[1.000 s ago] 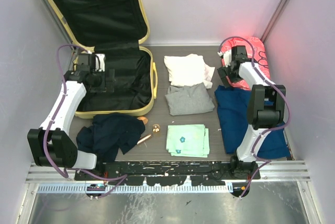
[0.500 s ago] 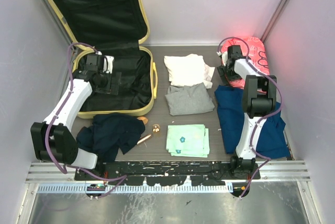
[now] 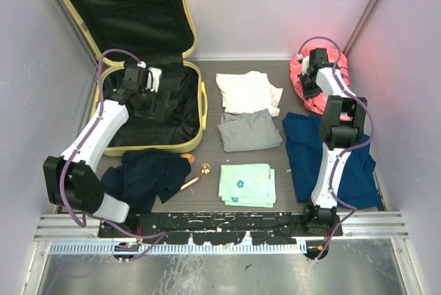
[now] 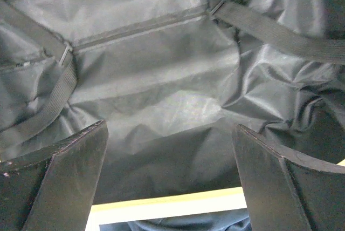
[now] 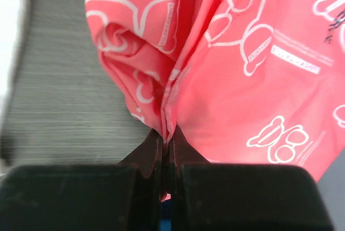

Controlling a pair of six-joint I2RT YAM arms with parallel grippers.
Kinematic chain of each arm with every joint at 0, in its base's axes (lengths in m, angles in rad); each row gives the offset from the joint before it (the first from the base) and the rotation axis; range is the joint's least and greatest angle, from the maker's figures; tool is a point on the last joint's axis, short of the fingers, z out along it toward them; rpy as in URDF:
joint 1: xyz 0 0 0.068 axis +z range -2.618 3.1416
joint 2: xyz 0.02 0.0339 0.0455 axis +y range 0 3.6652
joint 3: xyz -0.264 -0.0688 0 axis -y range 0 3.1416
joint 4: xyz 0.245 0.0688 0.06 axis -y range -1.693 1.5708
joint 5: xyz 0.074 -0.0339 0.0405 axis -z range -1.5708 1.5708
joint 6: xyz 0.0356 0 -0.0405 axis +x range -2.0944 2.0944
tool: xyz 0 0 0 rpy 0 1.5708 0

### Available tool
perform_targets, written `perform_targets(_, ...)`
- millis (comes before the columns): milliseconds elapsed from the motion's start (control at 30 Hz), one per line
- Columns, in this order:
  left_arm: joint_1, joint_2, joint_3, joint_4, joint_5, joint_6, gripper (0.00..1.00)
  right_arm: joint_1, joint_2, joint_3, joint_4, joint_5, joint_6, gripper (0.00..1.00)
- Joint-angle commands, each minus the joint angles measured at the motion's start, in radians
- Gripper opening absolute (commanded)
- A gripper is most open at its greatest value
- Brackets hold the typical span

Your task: Pack the luggage

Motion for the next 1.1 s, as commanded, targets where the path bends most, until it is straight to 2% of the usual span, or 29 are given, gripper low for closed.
perform_targets(0,-0.055,0.033,0.081,0.069,-0.01,-0.031,0.98,0.004,-0.036,0.146,-0.024,-0.239,0.155,0.01)
perform_targets(133,-0.115,0.087,0.142,0.122,0.044,-0.096,0.98,-0.009,-0.032,0.196,-0.029,-0.353,0.298,0.01)
perform_targets(267,-0.166,0.144,0.175,0.253,0.188,-0.18,0.98,-0.024,-0.03,0.2,-0.001,-0.488,0.447,0.01)
perform_targets(333,-0.188,0.175,0.166,0.378,0.297,-0.238,0.98,-0.024,-0.035,0.186,0.029,-0.544,0.514,0.01)
perform_targets(500,-0.287,0.272,0.151,0.718,0.451,-0.358,0.98,-0.034,-0.033,0.161,0.115,-0.637,0.71,0.01)
perform_targets(633,-0.362,0.404,0.219,0.878,0.43,-0.484,0.98,-0.057,-0.021,0.142,0.211,-0.682,0.876,0.01)
perform_targets(833,-0.446,0.683,0.481,0.981,0.343,-0.627,0.98,-0.064,-0.019,0.073,0.349,-0.692,1.097,0.01)
perform_targets(1067,-0.514,0.927,0.768,0.977,0.254,-0.687,0.98,-0.064,-0.04,-0.006,0.428,-0.686,1.283,0.01)
